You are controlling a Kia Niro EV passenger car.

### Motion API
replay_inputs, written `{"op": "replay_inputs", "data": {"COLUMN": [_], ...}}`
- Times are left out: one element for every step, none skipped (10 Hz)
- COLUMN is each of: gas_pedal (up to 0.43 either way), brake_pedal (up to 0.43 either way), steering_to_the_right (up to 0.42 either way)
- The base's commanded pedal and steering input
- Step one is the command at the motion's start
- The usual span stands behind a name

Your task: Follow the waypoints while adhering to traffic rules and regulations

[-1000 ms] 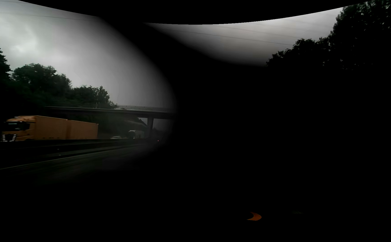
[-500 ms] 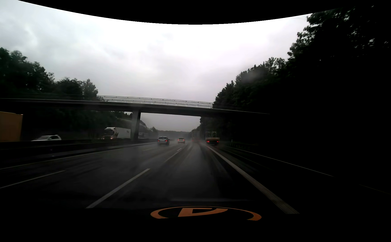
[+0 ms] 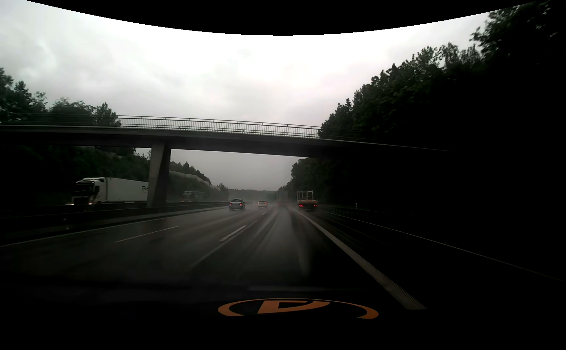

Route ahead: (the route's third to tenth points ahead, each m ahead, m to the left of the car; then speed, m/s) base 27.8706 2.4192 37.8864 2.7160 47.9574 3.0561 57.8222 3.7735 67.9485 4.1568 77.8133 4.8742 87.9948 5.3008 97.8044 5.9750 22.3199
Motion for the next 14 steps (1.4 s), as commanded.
{"op": "replay_inputs", "data": {"gas_pedal": [0.059, 0.067, 0.067, 0.067, 0.079, 0.079, 0.079, 0.079, 0.079, 0.079, 0.079, 0.079, 0.079, 0.079], "brake_pedal": [0.000, 0.000, 0.000, 0.000, 0.000, 0.000, 0.000, 0.000, 0.000, 0.000, 0.000, 0.000, 0.000, 0.000], "steering_to_the_right": [-0.004, -0.003, -0.004, -0.004, -0.004, -0.004, -0.004, -0.004, -0.003, -0.004, -0.004, -0.004, -0.004, -0.004]}}
